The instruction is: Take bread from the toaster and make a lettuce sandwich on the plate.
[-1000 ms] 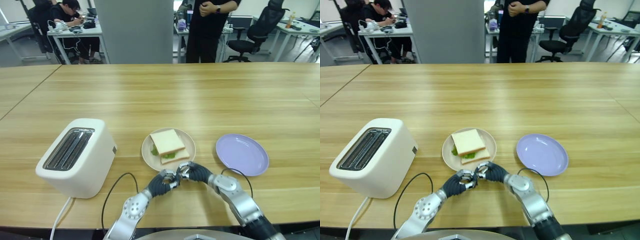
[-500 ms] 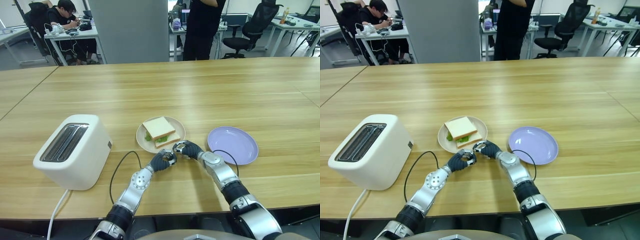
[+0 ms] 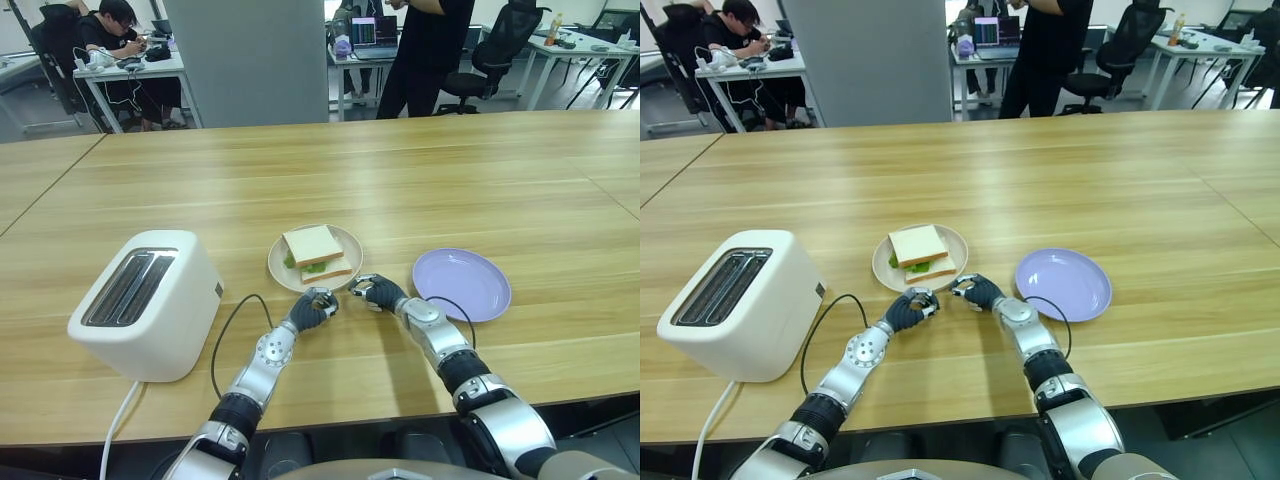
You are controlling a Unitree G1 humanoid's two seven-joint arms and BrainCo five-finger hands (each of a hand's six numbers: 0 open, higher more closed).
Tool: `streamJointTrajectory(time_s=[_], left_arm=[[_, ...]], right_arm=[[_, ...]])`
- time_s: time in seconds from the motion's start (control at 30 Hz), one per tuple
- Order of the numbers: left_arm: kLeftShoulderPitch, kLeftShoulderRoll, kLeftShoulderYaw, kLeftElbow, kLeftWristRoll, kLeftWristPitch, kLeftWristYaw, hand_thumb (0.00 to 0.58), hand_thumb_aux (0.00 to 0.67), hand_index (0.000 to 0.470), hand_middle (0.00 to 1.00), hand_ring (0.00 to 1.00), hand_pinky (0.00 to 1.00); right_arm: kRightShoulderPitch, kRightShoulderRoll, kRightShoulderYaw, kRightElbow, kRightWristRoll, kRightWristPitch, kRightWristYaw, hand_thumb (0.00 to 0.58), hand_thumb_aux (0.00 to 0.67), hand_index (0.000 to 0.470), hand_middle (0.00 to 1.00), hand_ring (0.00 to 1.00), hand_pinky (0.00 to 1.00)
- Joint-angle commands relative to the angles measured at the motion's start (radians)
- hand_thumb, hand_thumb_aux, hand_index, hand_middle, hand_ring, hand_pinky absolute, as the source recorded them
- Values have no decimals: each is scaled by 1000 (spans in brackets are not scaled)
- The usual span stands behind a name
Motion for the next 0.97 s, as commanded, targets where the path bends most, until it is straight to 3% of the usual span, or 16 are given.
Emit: streamJointTrajectory(time_s=[0.03,0.07,0.13,0.3,0.37,0.73,0.97], left_arm=[[150,-10,-8,-168,-65,-1,-68,0,0,0,267,267,267],[199,-13,-13,-229,-81,-4,-80,0,0,0,192,192,192],[294,-21,-21,-348,-116,-6,-97,0,0,0,51,51,51],[525,-52,-45,-635,-146,-9,-68,0,0,0,0,0,0],[599,-77,-52,-720,-143,-32,-36,0,0,0,0,0,0],[755,-162,-106,-923,-59,-139,91,0,0,0,0,0,0],[758,-171,-95,-965,-41,-139,136,0,0,0,0,0,0]], right_arm=[[140,-36,18,-225,21,57,71,0,0,0,129,129,129],[190,-50,19,-313,40,72,98,0,0,0,0,0,0],[285,-75,6,-478,73,102,120,0,0,0,0,0,0],[485,-117,-50,-806,163,116,129,0,0,0,0,0,0],[534,-120,-70,-877,163,56,107,0,0,0,0,0,0],[636,-54,-103,-940,118,-242,-7,0,0,0,0,0,0],[658,-67,-62,-897,69,-263,-24,0,0,0,0,0,0]])
